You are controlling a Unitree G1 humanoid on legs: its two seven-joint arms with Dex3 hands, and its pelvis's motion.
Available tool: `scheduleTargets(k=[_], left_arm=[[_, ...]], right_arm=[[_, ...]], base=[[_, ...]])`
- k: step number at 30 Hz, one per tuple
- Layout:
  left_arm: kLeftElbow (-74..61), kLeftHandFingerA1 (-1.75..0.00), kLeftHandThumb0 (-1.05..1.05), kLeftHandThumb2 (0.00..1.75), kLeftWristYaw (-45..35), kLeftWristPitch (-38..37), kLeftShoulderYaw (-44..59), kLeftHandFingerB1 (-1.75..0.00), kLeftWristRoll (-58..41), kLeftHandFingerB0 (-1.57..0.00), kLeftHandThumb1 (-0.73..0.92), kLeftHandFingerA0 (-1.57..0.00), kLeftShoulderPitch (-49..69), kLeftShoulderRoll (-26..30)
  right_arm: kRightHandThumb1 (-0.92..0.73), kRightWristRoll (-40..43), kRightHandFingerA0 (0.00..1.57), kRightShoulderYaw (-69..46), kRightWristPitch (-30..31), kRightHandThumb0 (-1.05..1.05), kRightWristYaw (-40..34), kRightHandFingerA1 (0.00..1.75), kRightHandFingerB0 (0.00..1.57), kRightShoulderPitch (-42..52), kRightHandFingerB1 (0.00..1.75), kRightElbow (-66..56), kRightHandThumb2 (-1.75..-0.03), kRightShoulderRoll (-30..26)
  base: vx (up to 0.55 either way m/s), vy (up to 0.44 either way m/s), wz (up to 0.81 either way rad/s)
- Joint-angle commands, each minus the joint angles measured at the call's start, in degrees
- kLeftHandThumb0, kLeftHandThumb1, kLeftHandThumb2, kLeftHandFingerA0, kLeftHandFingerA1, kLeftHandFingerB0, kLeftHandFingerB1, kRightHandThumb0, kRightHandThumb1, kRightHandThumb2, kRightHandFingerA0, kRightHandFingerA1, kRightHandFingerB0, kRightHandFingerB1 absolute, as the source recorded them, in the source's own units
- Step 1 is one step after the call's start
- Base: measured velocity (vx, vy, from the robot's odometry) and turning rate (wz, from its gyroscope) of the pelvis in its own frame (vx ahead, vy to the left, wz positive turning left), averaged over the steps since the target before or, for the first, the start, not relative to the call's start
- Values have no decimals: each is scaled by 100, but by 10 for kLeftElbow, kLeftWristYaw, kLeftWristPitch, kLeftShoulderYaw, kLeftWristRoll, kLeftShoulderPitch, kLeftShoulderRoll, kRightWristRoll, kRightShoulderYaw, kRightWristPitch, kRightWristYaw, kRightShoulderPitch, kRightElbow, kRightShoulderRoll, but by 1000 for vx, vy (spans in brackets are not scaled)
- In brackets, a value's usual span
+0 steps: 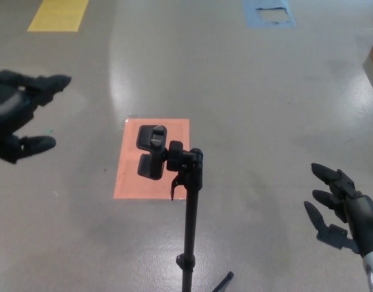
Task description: The robot uses its left hand to grab the top of a phone stand kept on the floor and tilt it upwards to adjust its angle
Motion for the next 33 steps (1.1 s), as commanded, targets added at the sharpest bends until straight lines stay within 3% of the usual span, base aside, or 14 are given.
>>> scheduleTargets(k=[1, 2, 3, 4, 6, 7, 12, 18, 22, 33], left_arm=[[20, -28, -88, 107, -81, -41, 154, -19, -267, -9, 76, -9, 153, -60], [25, -30, -87, 108, -75, -41, 168, -20, -274, -9, 77, -9, 179, -68], [25, -30, -87, 108, -74, -40, 172, -20, -273, -9, 77, -9, 185, -69], [25, -25, -81, 68, -80, -39, 181, -22, -280, -8, 86, -12, 195, -74], [23, -25, -81, 68, -91, -36, 195, -22, -291, -8, 86, -12, 207, -82], [24, -43, -81, 106, -92, -38, 200, -27, -293, -3, 70, -11, 212, -84], [32, -42, -79, 106, -102, -32, 218, -27, -294, 0, 69, -6, 236, -90], [54, -44, -78, 103, -120, -25, 242, -28, -302, 0, 68, -12, 250, -102], [65, -41, -76, 103, -167, -18, 277, -25, -336, -1, 67, -4, 262, -117], [75, -44, -79, 103, -190, -16, 293, -23, -335, 0, 67, -9, 271, -127]], right_arm=[[-67, 6, 19, -2, -6, -67, 3, 45, 10, 23, 39, -2, -88, -8], [-81, 3, 27, 0, -8, -64, 1, 37, 16, 31, 29, -5, -63, -9], [-81, 2, 27, 0, -9, -64, 0, 37, 16, 32, 29, -6, -63, -9], [-81, 2, 26, 0, -9, -64, 0, 36, 15, 36, 29, -6, -63, -9], [-81, 3, 26, 0, -9, -64, 1, 36, 15, 40, 29, -7, -63, -9], [-82, 2, 26, 1, -10, -65, 1, 37, 15, 41, 29, -6, -63, -9], [-81, 0, 27, 2, -14, -67, -3, 38, 16, 44, 30, 0, -64, -6], [-82, 1, 26, 2, -15, -67, 0, 38, 15, 53, 29, -1, -63, -8], [-81, 2, 26, 2, -23, -67, 1, 38, 16, 59, 30, 0, -64, -8], [-81, 1, 27, 2, -15, -65, -6, 38, 16, 78, 30, -17, -63, -5]], base=[[0, 0, 0], [0, 0, 0], [0, 0, 0], [0, 0, 0], [0, 0, 0], [0, 0, 0], [0, 0, 0], [0, 0, 0], [0, 0, 0], [0, 0, 0]])
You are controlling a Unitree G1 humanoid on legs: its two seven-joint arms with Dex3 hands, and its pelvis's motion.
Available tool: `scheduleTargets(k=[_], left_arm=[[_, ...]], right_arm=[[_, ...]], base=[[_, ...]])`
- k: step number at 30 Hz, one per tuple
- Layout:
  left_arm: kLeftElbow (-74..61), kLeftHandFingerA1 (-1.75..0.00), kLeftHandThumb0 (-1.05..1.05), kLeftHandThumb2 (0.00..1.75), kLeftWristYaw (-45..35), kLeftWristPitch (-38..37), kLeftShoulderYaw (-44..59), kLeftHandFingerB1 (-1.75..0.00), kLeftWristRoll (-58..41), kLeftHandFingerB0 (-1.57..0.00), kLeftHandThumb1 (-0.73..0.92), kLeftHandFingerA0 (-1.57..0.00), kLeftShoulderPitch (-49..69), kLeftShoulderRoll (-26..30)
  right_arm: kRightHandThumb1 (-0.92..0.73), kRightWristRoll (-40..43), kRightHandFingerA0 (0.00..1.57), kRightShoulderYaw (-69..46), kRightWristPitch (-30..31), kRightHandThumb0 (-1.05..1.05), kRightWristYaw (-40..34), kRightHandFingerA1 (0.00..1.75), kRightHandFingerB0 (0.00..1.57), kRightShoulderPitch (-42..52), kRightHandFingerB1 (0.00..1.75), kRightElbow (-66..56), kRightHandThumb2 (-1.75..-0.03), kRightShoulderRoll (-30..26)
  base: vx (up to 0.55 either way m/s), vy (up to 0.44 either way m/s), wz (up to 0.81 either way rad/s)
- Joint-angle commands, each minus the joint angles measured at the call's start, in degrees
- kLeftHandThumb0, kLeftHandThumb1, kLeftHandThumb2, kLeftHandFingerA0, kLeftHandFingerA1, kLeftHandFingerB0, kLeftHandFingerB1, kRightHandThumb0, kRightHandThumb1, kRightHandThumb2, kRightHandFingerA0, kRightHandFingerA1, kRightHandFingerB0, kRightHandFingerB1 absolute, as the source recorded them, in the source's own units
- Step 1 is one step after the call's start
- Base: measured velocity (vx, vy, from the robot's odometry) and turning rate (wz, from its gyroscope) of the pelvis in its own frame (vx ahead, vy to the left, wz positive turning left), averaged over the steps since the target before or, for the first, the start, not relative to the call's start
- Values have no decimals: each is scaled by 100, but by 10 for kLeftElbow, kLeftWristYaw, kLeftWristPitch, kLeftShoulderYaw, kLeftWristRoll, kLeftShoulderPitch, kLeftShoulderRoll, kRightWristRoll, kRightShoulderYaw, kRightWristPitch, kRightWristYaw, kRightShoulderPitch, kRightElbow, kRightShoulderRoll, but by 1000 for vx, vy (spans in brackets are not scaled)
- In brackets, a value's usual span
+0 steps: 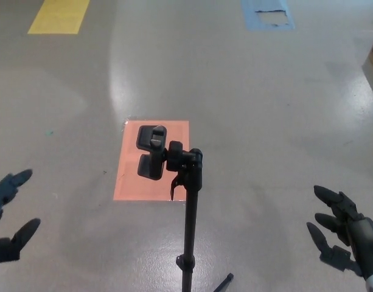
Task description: The robot uses its left hand to grab the top of a phone stand kept on the floor and tilt it upwards to adjust its angle
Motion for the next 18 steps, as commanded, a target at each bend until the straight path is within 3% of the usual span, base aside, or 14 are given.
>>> scheduleTargets(k=[1, 3, 4, 5, 6, 8, 9, 18], left_arm=[[20, -44, -79, 103, -76, 7, 37, -23, -108, 0, 67, -9, 27, -10], [20, -44, -80, 103, -76, 7, 39, -24, -109, 0, 67, -10, 33, -13], [19, -46, -80, 103, -71, 7, 36, -25, -106, 0, 68, -14, 36, -12], [19, -46, -80, 103, -70, 7, 35, -25, -105, 0, 68, -14, 37, -12], [20, -46, -80, 103, -69, 9, 34, -25, -105, 0, 68, -14, 38, -11], [22, -46, -79, 103, -72, 13, 32, -24, -111, 0, 68, -15, 41, -10], [23, -45, -79, 103, -73, 14, 32, -23, -113, 0, 68, -12, 41, -9], [30, -42, -76, 105, -86, 26, 25, -23, -133, -1, 68, -3, 33, -6]], right_arm=[[-81, 1, 27, 0, -15, -65, -7, 38, 16, 28, 30, -15, -63, -7], [-81, 1, 28, -1, -19, -66, -6, 38, 16, 33, 30, -15, -63, -7], [-66, 2, 21, -1, -18, -70, -6, 46, 12, 36, 41, -16, -89, -7], [-66, 2, 21, -1, -18, -70, -6, 46, 12, 36, 41, -17, -89, -6], [-81, 3, 27, -1, -19, -65, -4, 39, 15, 37, 30, -18, -63, -6], [-80, 5, 28, -2, -24, -65, -2, 40, 16, 38, 30, -16, -62, -7], [-66, 3, 21, -1, -24, -70, -4, 48, 11, 37, 41, -16, -91, -8], [-66, -2, 21, 0, -23, -71, -4, 47, 12, 31, 41, -15, -89, -12]], base=[[0, 0, 0], [0, 0, 0], [0, 0, 0], [0, 0, 0], [0, 0, 0], [0, 0, 0], [0, 0, 0], [0, 0, 0]])
